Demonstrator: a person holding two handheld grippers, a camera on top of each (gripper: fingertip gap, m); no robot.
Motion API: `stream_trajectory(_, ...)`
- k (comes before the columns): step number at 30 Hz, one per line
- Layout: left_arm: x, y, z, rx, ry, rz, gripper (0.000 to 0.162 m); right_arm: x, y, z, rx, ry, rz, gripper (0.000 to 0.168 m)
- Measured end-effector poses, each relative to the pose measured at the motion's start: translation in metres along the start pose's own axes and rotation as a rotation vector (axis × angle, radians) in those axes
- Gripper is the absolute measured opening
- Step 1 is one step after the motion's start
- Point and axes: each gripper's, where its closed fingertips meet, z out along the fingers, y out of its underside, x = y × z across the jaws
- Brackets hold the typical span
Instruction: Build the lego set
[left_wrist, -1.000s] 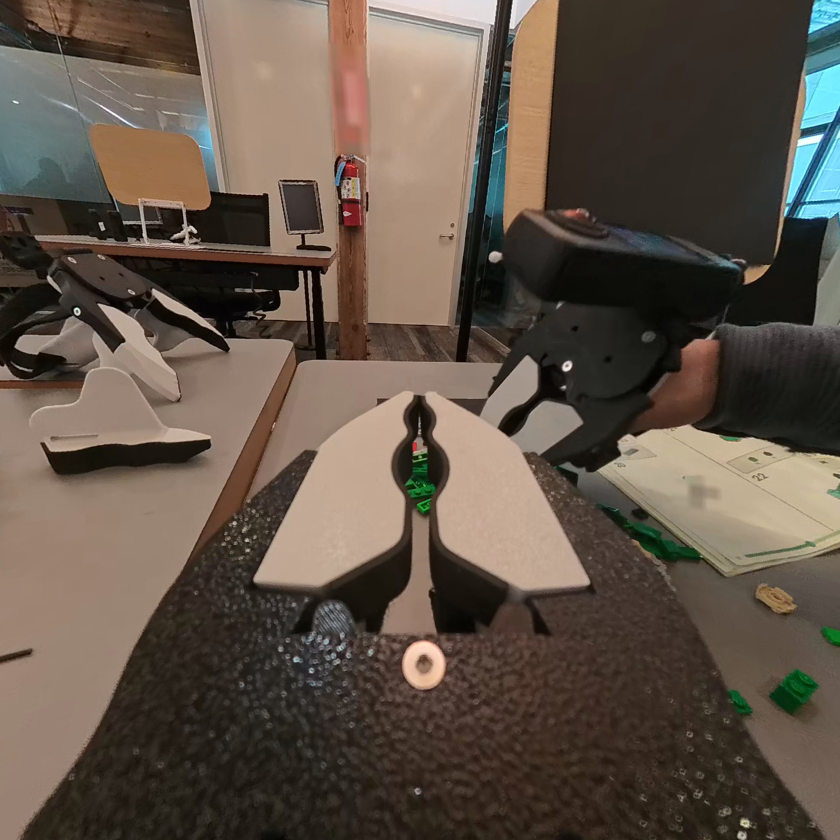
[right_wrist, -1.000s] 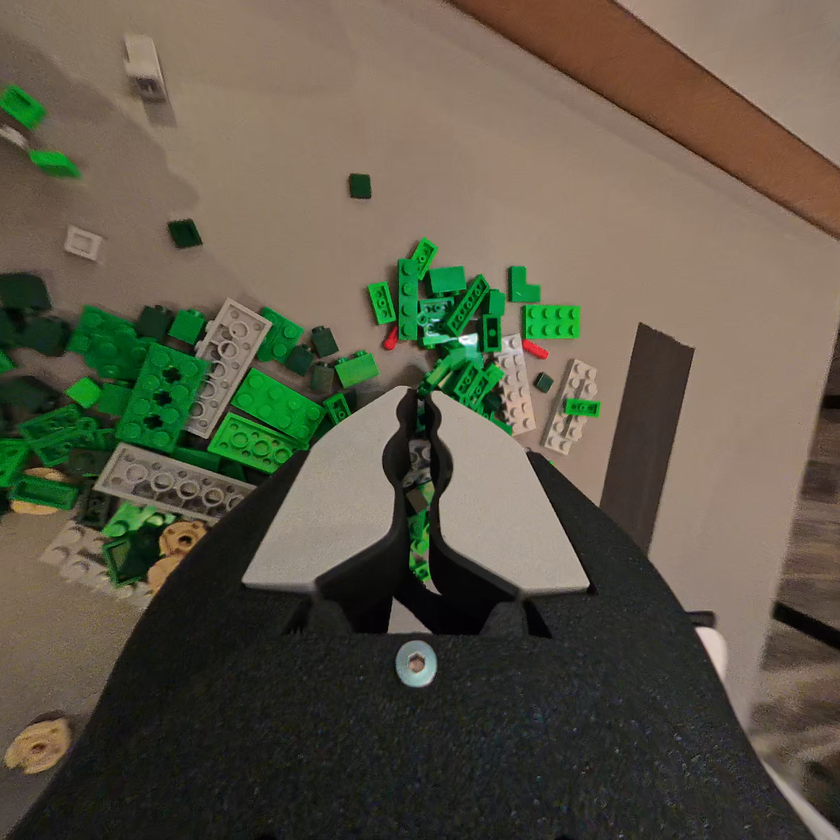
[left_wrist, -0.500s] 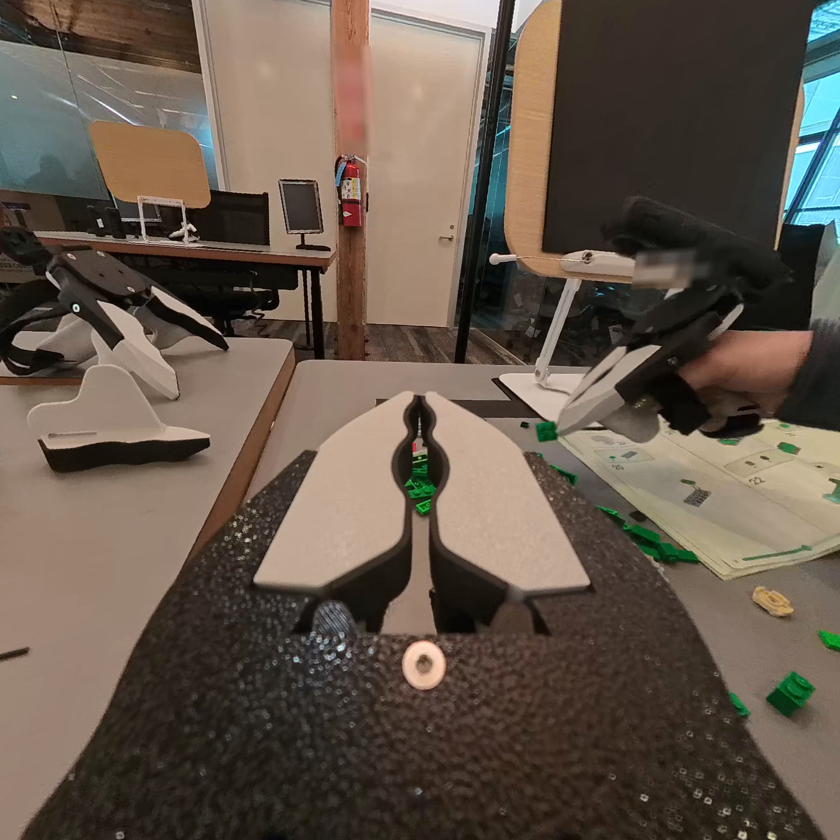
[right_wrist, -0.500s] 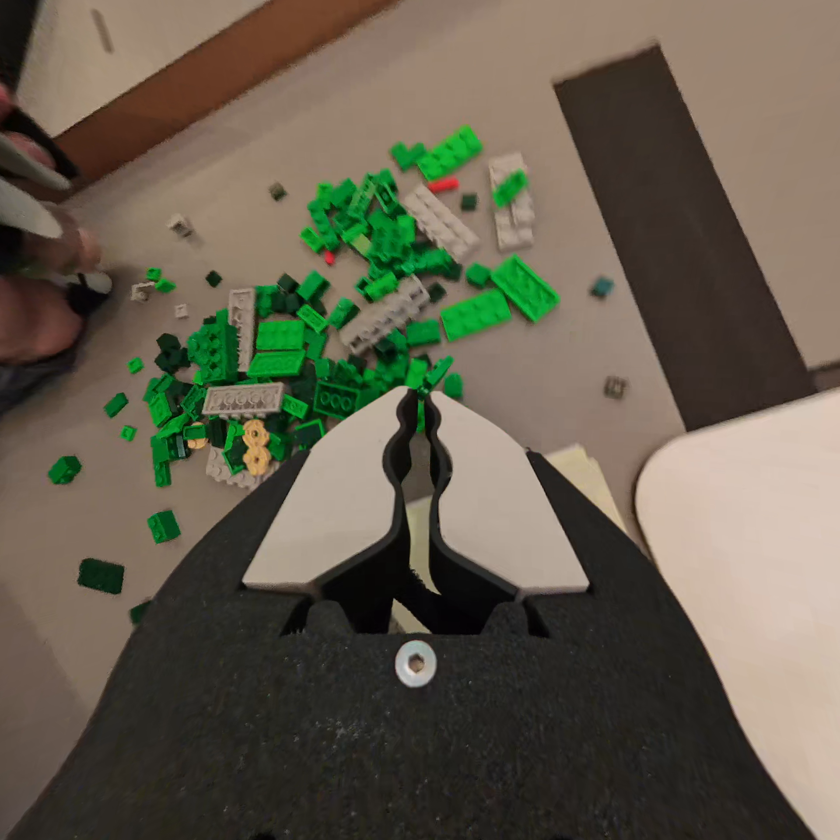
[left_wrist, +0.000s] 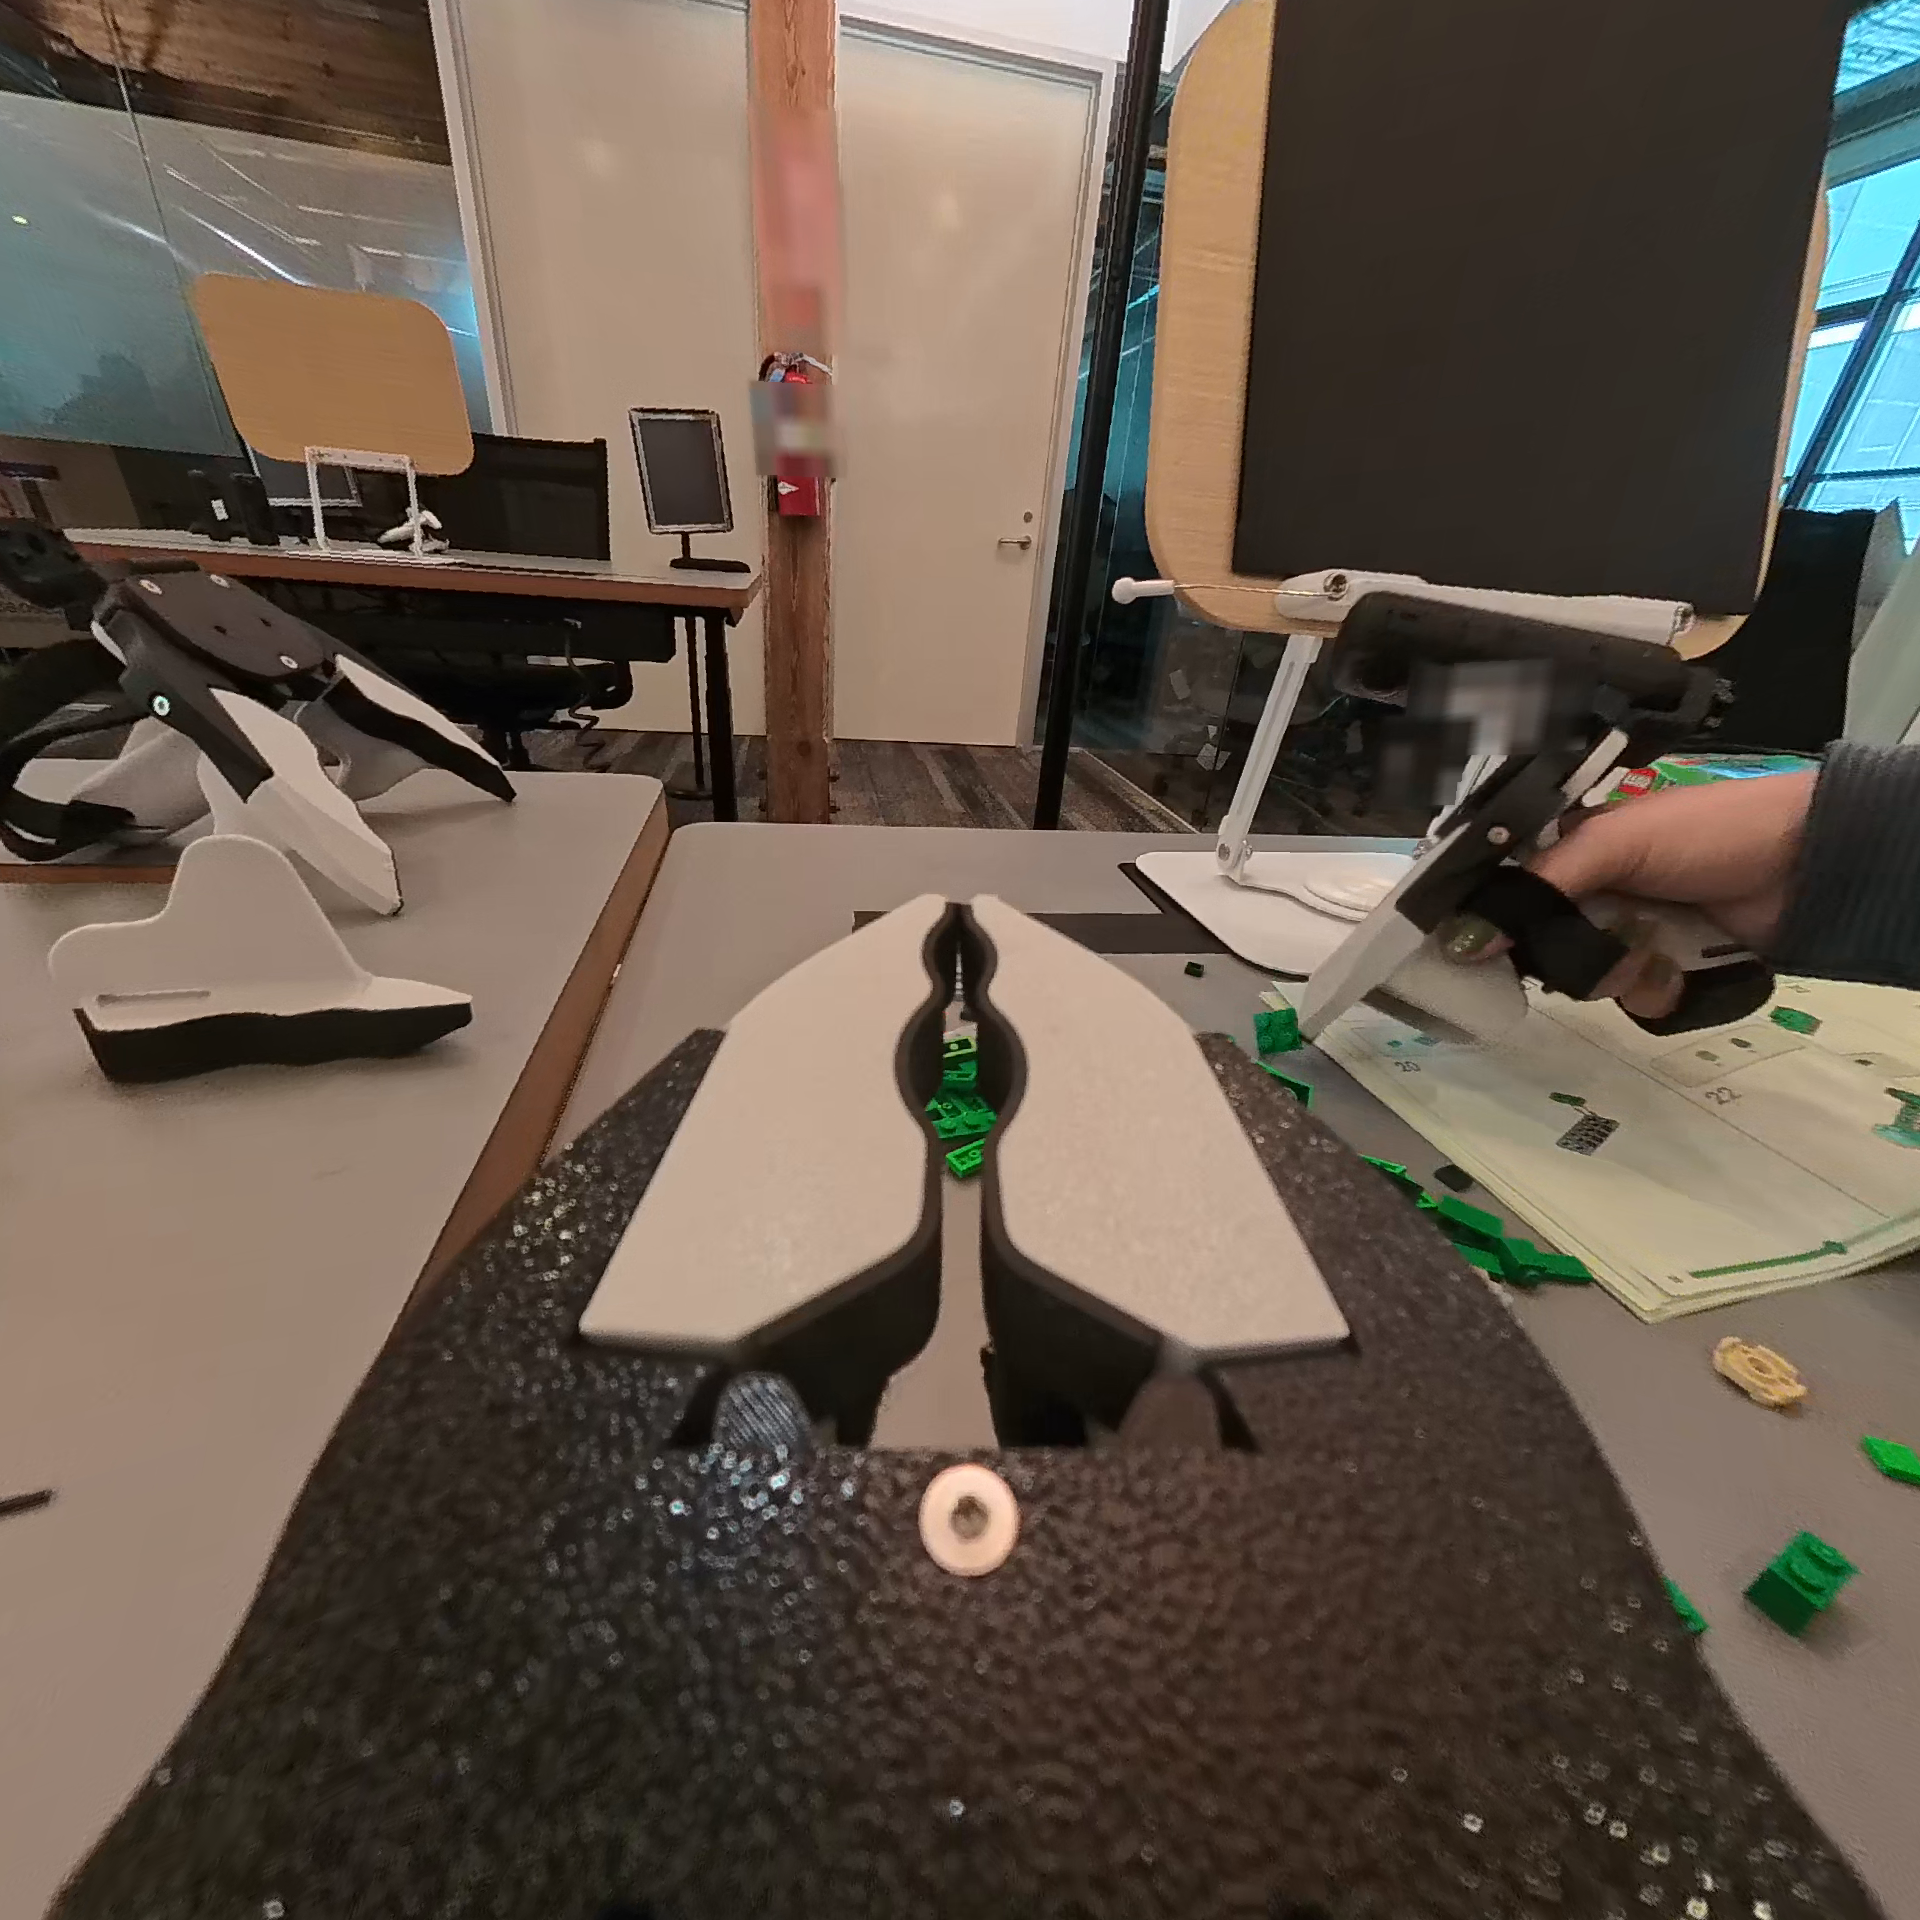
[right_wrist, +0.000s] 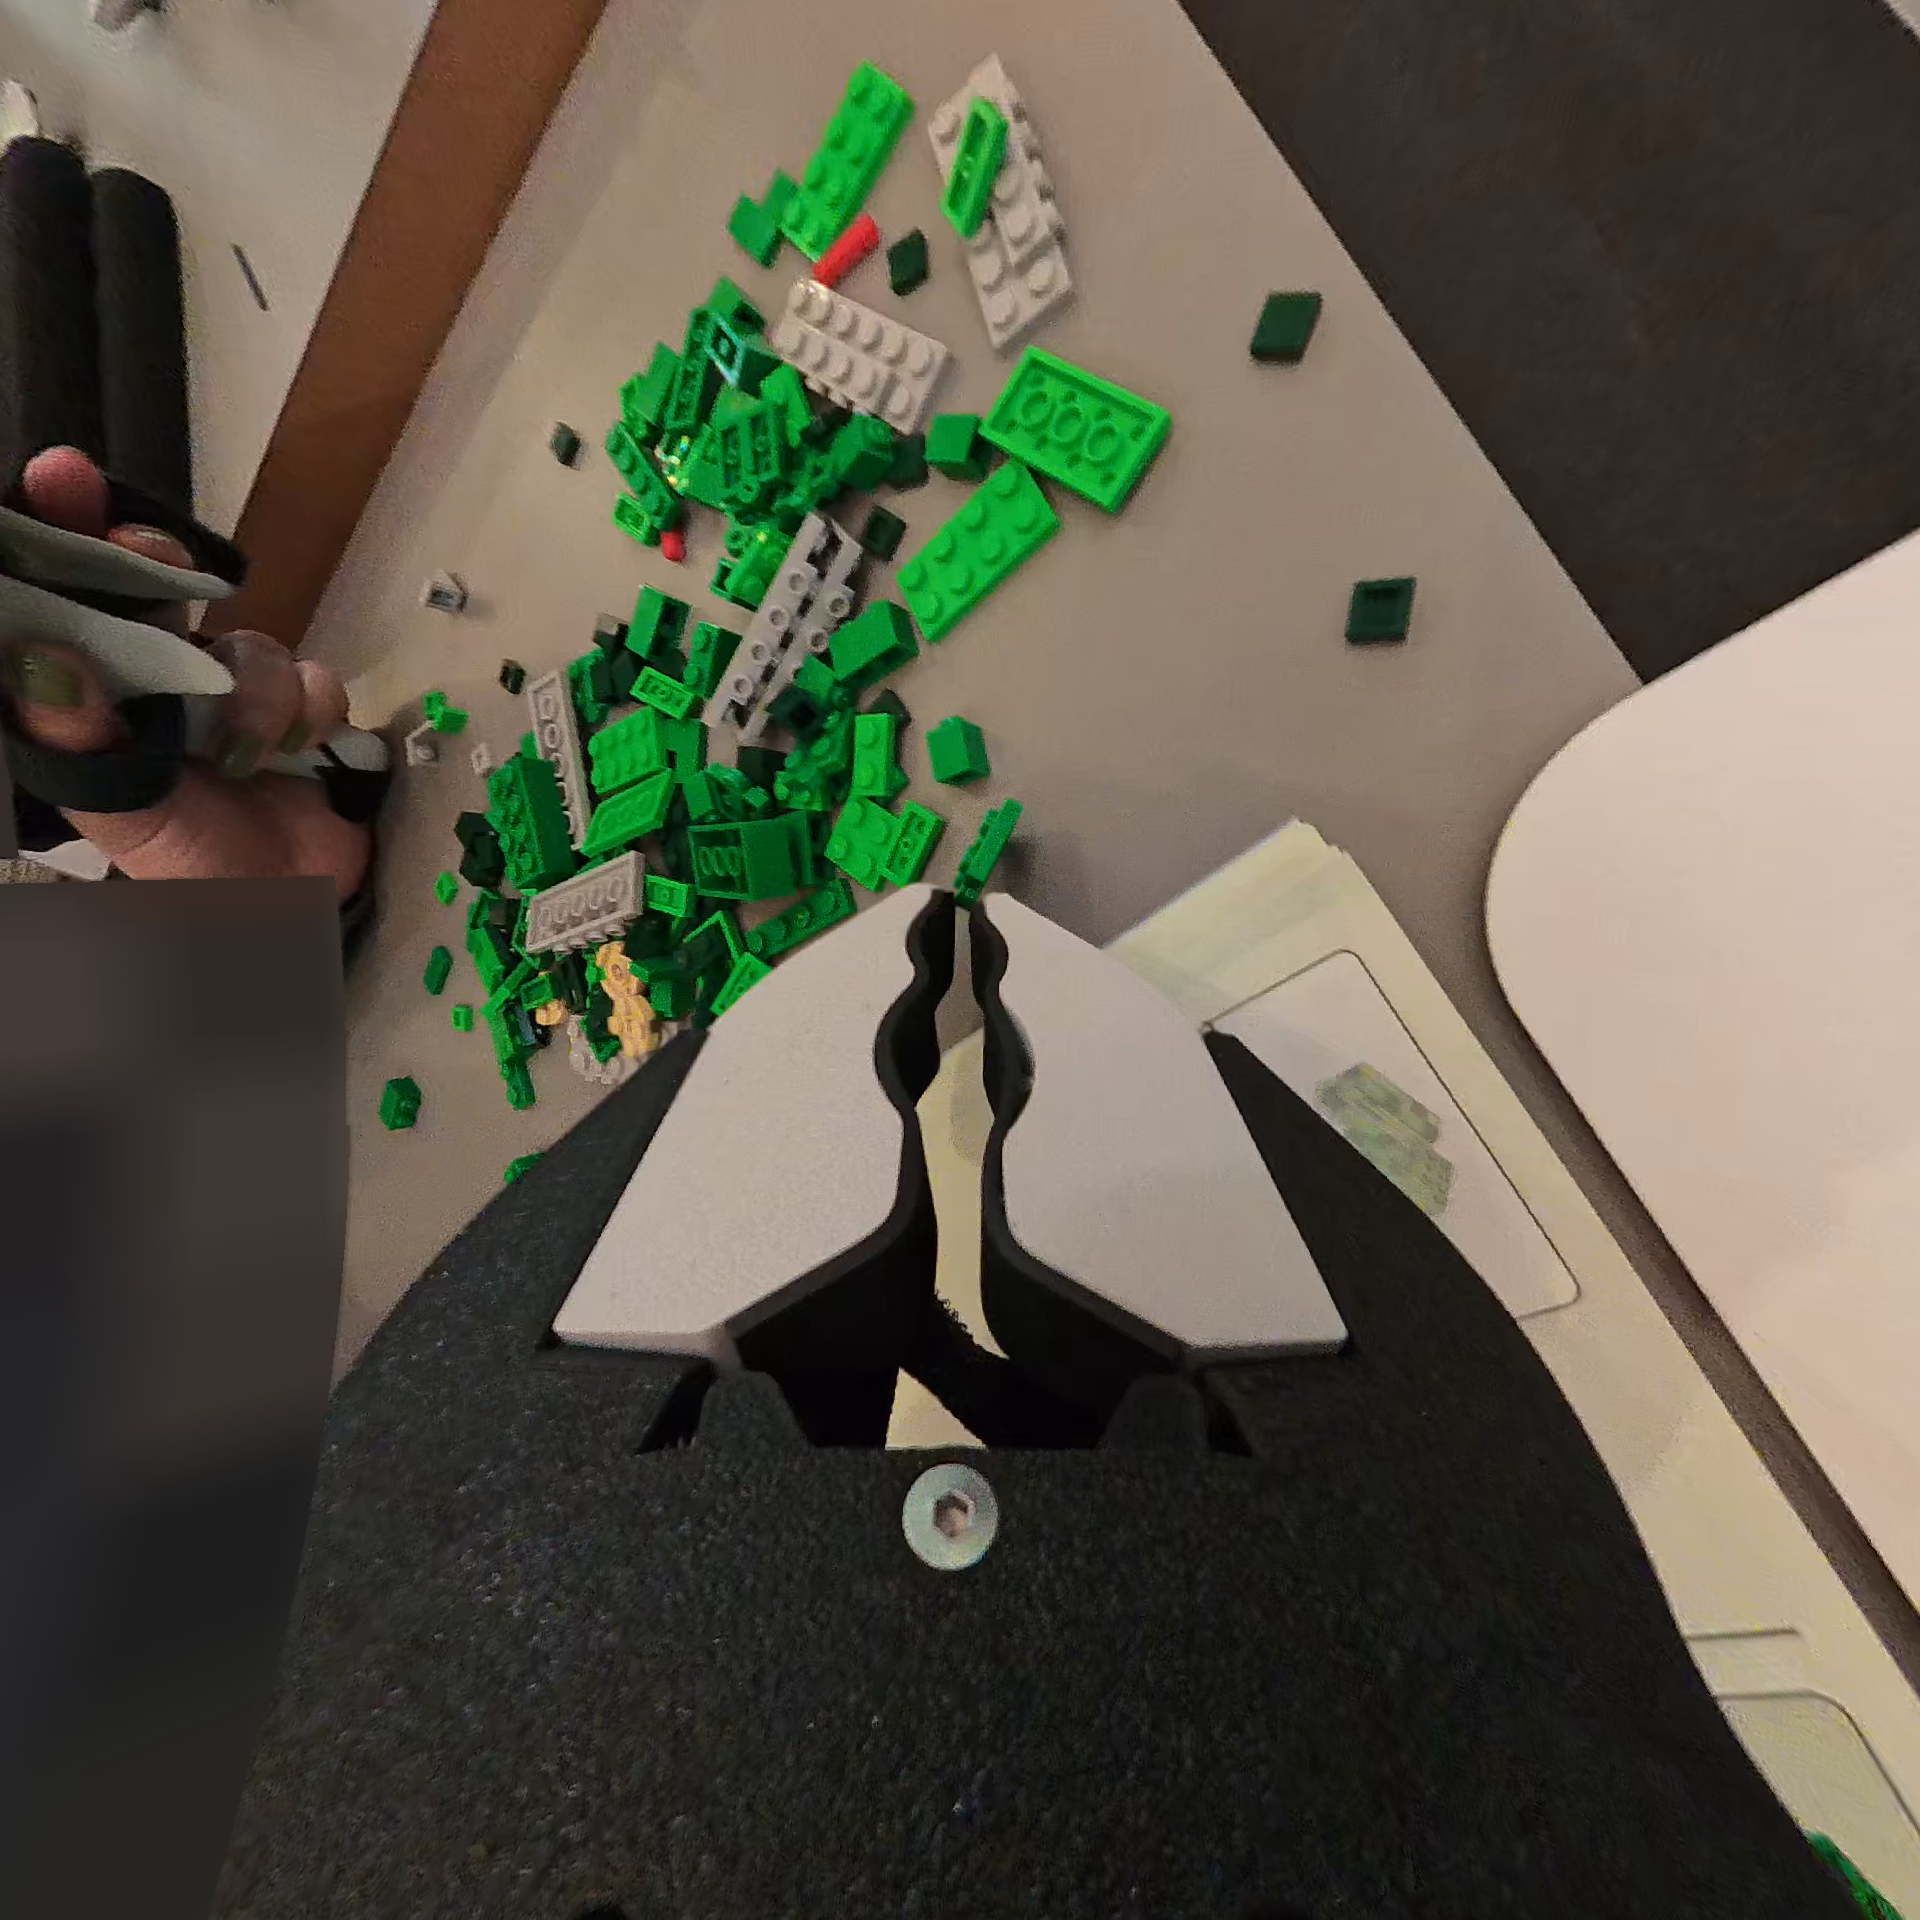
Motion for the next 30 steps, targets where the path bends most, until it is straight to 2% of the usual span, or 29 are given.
stream_trajectory(9,0.000,0.000,0.000,-0.001,0.001,-0.002,0.000,0.019,0.004,-0.010,0.012,0.119,0.024,0.004)
stream_trajectory(16,0.001,0.000,0.001,-0.002,0.003,0.000,0.000,0.030,0.005,-0.025,-0.009,0.291,-0.103,0.006)
stream_trajectory(24,0.001,0.000,0.001,-0.004,0.005,-0.001,0.000,0.034,-0.002,-0.016,-0.059,0.491,-0.422,0.013)
stream_trajectory(30,0.001,0.001,0.001,-0.006,0.005,-0.001,0.000,0.031,-0.007,-0.004,-0.074,0.509,-0.462,0.009)
